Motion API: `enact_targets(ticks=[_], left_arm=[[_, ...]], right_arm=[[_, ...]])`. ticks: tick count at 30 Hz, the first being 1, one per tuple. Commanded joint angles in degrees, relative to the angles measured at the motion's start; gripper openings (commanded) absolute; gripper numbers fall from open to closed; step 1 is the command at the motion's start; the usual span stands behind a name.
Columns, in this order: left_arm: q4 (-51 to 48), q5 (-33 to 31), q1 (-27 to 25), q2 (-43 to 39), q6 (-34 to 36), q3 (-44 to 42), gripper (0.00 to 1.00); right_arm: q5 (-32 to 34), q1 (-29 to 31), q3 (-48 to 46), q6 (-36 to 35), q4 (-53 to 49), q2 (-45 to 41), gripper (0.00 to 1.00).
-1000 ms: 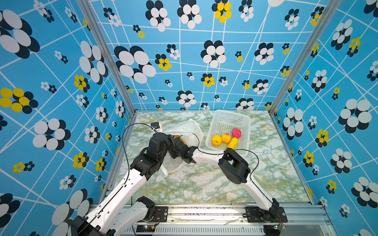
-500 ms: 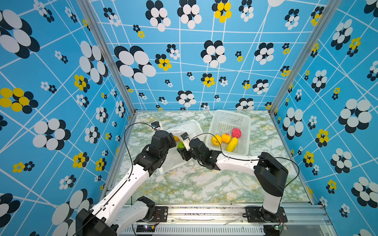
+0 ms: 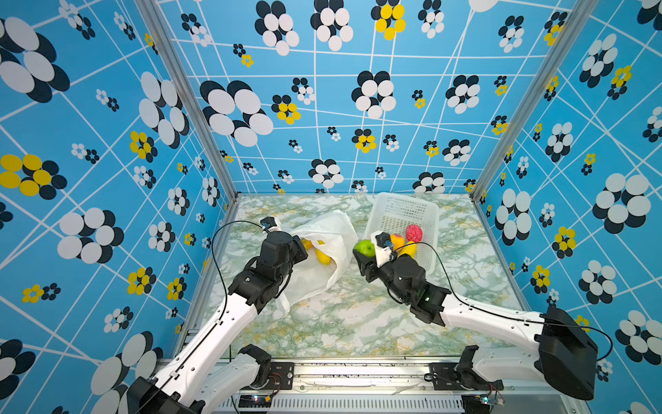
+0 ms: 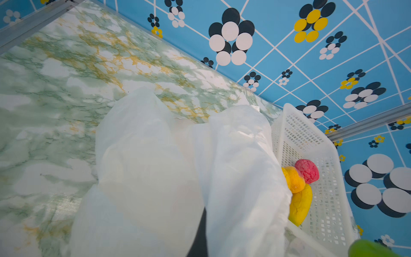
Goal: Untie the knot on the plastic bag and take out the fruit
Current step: 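Lift the green round fruit out of the bag and carry it to the basket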
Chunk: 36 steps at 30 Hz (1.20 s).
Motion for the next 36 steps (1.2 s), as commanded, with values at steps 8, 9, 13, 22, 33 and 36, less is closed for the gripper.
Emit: enact_targets(ticks=[8,9,13,22,33,36], left_arm=[[-1.0,2.4,0.4,-2.9,-0.7,-1.6,0.00],[-0.7,2.1,0.4,-2.2,-1.1,-2.2,0.00],[-1.8,3.1,0.6,2.9,-2.4,-0.6,0.00],[-0.8,4.5,0.0,7.4,-1.4,1.2,0.00],[1.3,3.3,0.0,8.4,-0.9,1.3,0.00],[-2.1,1.3,0.0,9.9,-1.6,4.1,0.00]], right_arm=[[1.7,-19.9,7.9,13.5,-22.3,7.8,0.28],[1.1,-21.0,8.6,13.3,-22.9,9.4,0.28],[-1.2,-25.1,14.4,11.2,-29.3,17.1,0.27],[-4.0,-28.4,22.6,5.8,-24.4,32.1,0.24],[1.5,-28.8,30.3,7.4,-26.7,41.0,0.39],[2.3,-28.8,30.4,7.8,-26.7,41.0,0.53]])
